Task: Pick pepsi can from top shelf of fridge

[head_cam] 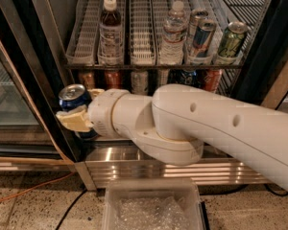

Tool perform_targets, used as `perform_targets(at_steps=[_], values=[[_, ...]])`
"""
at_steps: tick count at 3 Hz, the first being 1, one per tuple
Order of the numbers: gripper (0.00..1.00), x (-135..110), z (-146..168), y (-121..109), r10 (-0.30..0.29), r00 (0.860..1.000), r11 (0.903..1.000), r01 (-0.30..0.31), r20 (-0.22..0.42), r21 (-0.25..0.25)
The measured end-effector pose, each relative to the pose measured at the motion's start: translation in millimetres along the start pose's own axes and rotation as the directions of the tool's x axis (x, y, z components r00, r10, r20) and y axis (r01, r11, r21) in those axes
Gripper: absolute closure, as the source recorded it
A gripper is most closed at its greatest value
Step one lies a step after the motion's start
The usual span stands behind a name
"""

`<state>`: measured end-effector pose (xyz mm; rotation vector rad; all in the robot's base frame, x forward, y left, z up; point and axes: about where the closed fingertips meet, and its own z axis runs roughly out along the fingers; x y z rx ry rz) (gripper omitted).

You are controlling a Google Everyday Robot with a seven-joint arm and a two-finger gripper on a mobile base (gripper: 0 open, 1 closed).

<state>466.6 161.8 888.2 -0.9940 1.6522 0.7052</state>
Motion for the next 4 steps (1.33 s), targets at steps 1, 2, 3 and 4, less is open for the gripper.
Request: perform_targets(at_steps=[1,2,3,4], values=[[1.00,13.3,-56.0,-27.4,-0.015,0.999,0.9871,0.021,-0.036,0.159],[1.00,15.6,-109.7,-51.9,-0.047,0.997,0.9548,0.063,-0.060,0.290],[1.00,4.3,-156.0,-90.7,-0.070,0.997,0.9167,0.078,-0.034,0.392],[1.00,-13.5,-190.1,-139.6,-0.116,0.993,0.8755,0.085,0.037,0.476]])
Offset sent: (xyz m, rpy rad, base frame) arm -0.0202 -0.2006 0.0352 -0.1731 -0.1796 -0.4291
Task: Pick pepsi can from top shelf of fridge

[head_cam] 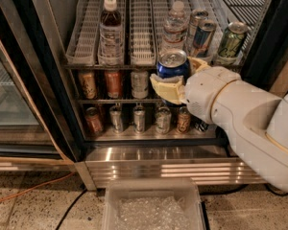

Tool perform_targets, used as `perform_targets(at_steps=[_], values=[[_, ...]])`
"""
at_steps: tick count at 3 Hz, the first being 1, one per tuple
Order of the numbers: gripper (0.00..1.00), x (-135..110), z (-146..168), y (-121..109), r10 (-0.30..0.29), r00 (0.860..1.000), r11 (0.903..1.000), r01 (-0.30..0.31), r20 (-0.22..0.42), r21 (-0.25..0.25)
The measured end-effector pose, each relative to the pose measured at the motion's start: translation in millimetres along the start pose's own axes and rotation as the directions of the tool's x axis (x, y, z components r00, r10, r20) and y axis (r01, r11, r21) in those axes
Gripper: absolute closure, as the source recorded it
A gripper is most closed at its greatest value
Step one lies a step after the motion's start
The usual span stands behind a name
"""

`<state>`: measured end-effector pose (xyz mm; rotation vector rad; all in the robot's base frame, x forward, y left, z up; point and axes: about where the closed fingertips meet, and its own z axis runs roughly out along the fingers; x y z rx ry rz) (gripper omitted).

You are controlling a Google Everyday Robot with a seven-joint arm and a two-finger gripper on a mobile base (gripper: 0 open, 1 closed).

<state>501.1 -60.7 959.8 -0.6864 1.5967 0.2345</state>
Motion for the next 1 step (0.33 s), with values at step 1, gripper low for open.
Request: perform_targets(at_steps=[1], values=[[1.00,0.0,0.0,0.0,0.000,1.000,1.0000,0.000,0.000,0.000]])
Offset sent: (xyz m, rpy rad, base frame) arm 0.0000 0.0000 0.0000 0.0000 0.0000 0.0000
